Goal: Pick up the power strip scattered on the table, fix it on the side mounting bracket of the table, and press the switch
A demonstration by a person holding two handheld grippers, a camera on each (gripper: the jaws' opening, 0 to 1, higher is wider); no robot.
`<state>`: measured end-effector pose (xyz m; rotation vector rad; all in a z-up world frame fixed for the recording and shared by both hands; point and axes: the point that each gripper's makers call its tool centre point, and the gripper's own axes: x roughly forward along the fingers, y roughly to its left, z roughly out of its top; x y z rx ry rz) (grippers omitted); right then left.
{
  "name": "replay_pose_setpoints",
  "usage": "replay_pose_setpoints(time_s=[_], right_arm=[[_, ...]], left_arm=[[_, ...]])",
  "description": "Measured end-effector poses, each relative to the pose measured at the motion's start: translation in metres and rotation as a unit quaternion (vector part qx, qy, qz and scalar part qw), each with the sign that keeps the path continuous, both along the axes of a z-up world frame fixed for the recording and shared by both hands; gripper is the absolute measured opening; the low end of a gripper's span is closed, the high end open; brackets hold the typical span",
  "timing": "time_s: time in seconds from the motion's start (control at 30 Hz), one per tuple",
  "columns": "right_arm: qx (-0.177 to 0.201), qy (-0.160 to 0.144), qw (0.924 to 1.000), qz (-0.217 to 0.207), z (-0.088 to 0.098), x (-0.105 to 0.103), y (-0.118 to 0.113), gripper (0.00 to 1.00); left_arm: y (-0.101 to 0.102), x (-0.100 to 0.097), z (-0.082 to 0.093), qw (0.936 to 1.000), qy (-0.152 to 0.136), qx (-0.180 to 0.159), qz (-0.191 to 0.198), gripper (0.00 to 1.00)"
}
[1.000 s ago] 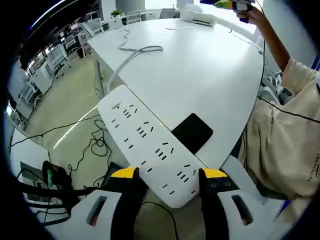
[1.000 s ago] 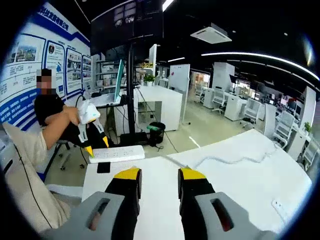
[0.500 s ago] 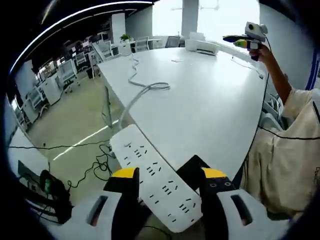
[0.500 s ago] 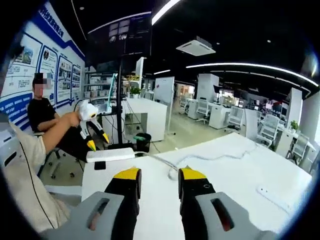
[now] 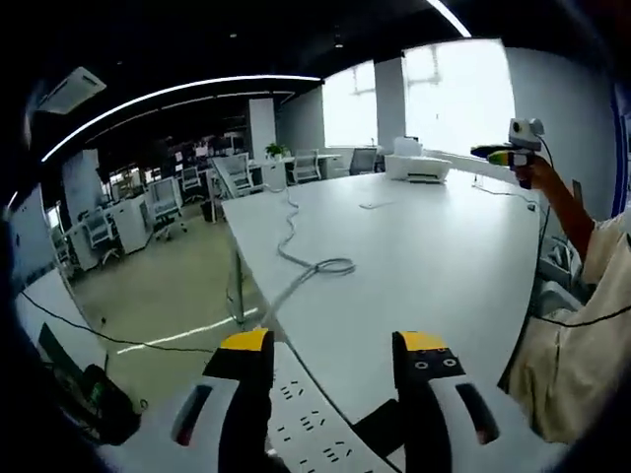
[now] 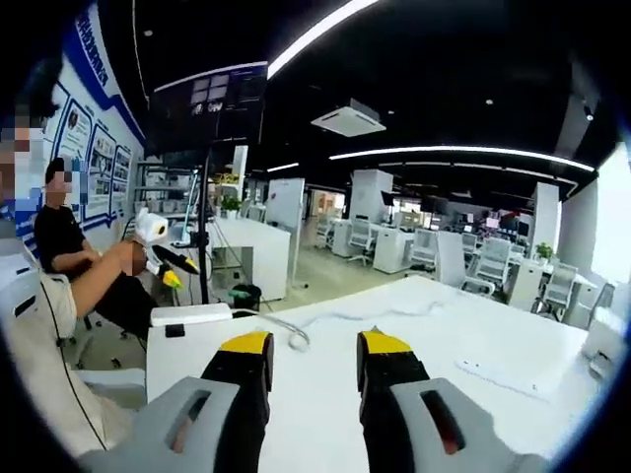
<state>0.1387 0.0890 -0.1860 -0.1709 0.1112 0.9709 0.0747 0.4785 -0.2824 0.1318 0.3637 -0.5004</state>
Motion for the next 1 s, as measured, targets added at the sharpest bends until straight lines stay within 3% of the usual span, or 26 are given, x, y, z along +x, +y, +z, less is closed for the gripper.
replay_pose_setpoints(time_s=[0.17, 0.27, 0.33, 0.43, 0.63, 0.7, 0.87, 1.0], right_arm=[[0.011, -0.018, 0.9994, -0.029, 0.011, -0.005, -0.037, 0.30], [0.031, -0.038, 0.9975, -0.051, 0.020, -0.009, -0.056, 0.30], [0.039, -0.054, 0.9957, -0.064, 0.024, -0.010, -0.063, 0.30], [0.051, -0.068, 0.9935, -0.076, 0.027, -0.017, -0.071, 0.31], [0.076, -0.116, 0.9806, -0.139, 0.038, -0.026, -0.106, 0.32], [0.080, -0.119, 0.9791, -0.145, 0.037, -0.030, -0.112, 0.32], [0.099, -0.109, 0.9747, -0.168, 0.024, -0.041, -0.138, 0.33], [0.114, -0.104, 0.9711, -0.182, 0.016, -0.051, -0.152, 0.34]], left_arm=[[-0.008, 0.004, 0.018, 0.9975, -0.055, -0.033, 0.029, 0.54], [-0.012, 0.003, 0.023, 0.9954, -0.080, -0.034, 0.039, 0.54], [-0.013, 0.004, 0.033, 0.9913, -0.115, -0.034, 0.055, 0.54], [-0.021, -0.001, 0.038, 0.9906, -0.122, -0.030, 0.054, 0.54], [-0.033, -0.004, 0.062, 0.9812, -0.172, -0.045, 0.074, 0.55], [-0.039, -0.006, 0.066, 0.9791, -0.185, -0.041, 0.074, 0.55], [-0.064, -0.011, 0.078, 0.9719, -0.216, -0.066, 0.066, 0.57], [-0.077, -0.014, 0.073, 0.9700, -0.223, -0.058, 0.076, 0.58]])
